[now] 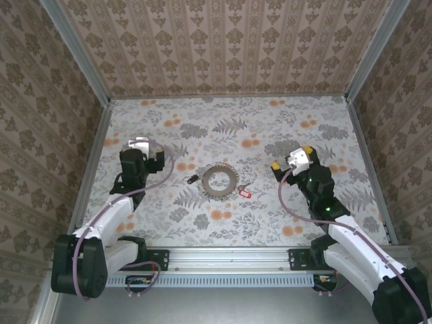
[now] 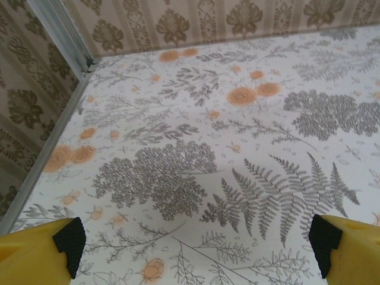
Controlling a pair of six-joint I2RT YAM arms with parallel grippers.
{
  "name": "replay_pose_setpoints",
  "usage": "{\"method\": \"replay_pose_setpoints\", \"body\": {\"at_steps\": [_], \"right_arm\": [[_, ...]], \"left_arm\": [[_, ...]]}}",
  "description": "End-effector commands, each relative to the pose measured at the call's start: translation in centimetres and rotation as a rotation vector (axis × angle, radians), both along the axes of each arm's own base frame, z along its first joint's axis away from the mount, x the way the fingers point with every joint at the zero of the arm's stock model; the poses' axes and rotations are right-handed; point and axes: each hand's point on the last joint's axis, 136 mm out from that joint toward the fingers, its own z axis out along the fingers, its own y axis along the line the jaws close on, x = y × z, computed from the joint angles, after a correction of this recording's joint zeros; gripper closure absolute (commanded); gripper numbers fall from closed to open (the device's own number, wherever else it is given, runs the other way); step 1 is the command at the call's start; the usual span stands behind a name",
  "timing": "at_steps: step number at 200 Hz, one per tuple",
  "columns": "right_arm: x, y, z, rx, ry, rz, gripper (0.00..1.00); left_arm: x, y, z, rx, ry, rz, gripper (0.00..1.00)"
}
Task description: Put the keys on the keyring
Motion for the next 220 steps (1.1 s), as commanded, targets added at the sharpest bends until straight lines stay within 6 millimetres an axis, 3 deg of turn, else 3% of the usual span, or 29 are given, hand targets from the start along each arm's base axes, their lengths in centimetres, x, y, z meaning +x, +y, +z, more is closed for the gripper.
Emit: {"method": "replay_pose_setpoints", "body": {"at_steps": [1, 42, 68, 83, 99, 110, 116, 127, 146, 220], "right_arm": [[1.0, -2.7, 0.2, 0.137, -0.077, -0.153, 0.0], [4.0, -3.6, -3.8, 0.192, -0.058, -0.195, 0.0], [6.2, -4.8, -5.5, 0.213, -0.027, -0.235, 0.0], [6.6, -6.1, -7.8, 0.269, -0.008, -0.26, 0.0], [7.3, -5.9, -8.5, 0.27, 0.047, -0.23, 0.0], [8.5, -4.9, -8.8, 0.271, 0.133, -0.163, 0.0], [9.1, -5.4, -9.0, 0.315, 0.147, -0.163, 0.0], [8.9, -7.3, -9.0, 0.368, 0.156, -0.23, 0.0], [9.2, -6.9, -9.1, 0.317, 0.166, -0.257, 0.0], [9.2, -6.8, -9.1, 0.308, 0.159, -0.265, 0.01]], "left_arm": [[0.4, -0.2, -0.3, 0.076, -0.056, -0.038, 0.0], [1.2, 0.8, -2.7, 0.093, -0.077, 0.02, 0.0], [2.2, 1.0, -2.8, 0.064, -0.121, 0.002, 0.0], [3.1, 1.1, -2.8, 0.076, -0.144, -0.019, 0.0], [3.3, 2.2, -4.4, 0.033, -0.151, 0.007, 0.0], [3.6, 2.2, -4.9, 0.048, -0.187, 0.007, 0.0], [3.5, 2.0, -5.6, 0.041, -0.142, -0.005, 0.0], [4.0, 1.6, -5.6, 0.028, -0.107, -0.038, 0.0], [4.7, 3.3, -5.9, -0.007, -0.06, 0.043, 0.0], [4.8, 3.5, -5.9, -0.031, -0.059, 0.036, 0.0]]}}
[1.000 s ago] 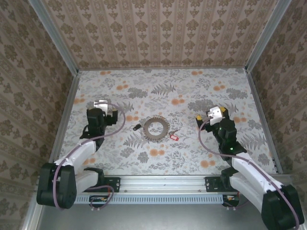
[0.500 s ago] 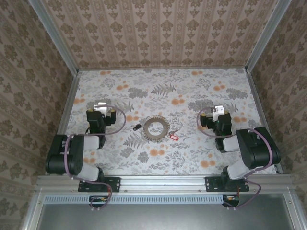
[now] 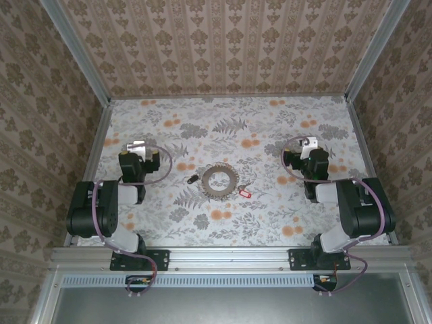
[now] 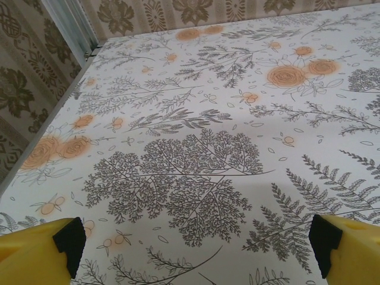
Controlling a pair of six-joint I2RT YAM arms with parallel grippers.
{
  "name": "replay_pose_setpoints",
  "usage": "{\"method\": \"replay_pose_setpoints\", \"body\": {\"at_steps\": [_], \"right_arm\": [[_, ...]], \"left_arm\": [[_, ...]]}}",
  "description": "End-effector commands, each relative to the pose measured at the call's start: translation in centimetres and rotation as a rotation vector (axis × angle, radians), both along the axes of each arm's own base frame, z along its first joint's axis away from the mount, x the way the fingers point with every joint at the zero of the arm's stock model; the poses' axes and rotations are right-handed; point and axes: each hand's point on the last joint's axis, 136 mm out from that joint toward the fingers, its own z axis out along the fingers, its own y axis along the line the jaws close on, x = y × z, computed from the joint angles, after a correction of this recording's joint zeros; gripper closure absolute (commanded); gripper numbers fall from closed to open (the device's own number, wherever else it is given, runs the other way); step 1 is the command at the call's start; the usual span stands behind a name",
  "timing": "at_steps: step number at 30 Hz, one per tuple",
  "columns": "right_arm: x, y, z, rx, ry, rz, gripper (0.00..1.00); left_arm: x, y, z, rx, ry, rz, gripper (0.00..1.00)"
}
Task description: Put the keys on the keyring
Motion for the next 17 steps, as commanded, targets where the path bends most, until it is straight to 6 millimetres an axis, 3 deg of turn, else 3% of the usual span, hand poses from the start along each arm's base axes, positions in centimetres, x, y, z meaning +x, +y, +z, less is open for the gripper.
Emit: {"method": "replay_pose_setpoints", "body": {"at_steps": [1, 17], "right_arm": [[0.13, -0.24, 0.48, 0.014, -0.008, -0.02, 0.0], [0.14, -0.3, 0.46, 0.014, -0.006, -0.024, 0.0]], "left_arm": [[0.38, -0.18, 0.78, -0.029, -0.019, -0.006, 0.0], [0.35, -0.2, 0.7, -0.029, -0.017, -0.007, 0.0]]}}
